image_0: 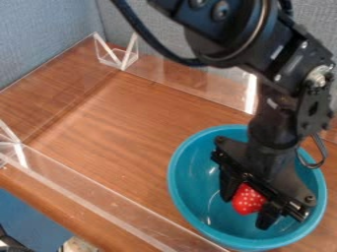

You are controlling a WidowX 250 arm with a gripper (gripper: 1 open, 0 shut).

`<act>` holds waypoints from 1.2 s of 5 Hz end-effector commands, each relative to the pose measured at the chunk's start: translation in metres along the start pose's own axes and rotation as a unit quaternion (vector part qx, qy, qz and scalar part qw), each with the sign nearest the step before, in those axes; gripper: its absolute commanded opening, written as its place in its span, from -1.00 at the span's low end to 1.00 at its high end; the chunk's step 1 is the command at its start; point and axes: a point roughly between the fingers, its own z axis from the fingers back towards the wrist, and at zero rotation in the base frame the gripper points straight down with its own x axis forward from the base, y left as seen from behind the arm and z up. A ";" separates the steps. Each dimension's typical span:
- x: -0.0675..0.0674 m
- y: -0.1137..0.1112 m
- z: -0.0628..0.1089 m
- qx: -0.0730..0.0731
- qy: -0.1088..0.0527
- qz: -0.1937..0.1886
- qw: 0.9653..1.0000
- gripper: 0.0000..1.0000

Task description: Put the strawberry in the blue bowl

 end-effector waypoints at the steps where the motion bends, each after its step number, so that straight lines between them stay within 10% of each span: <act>1: 0.014 -0.001 0.011 -0.004 -0.028 -0.002 1.000 -1.00; 6: 0.019 -0.003 -0.002 0.000 -0.018 -0.005 1.000 -1.00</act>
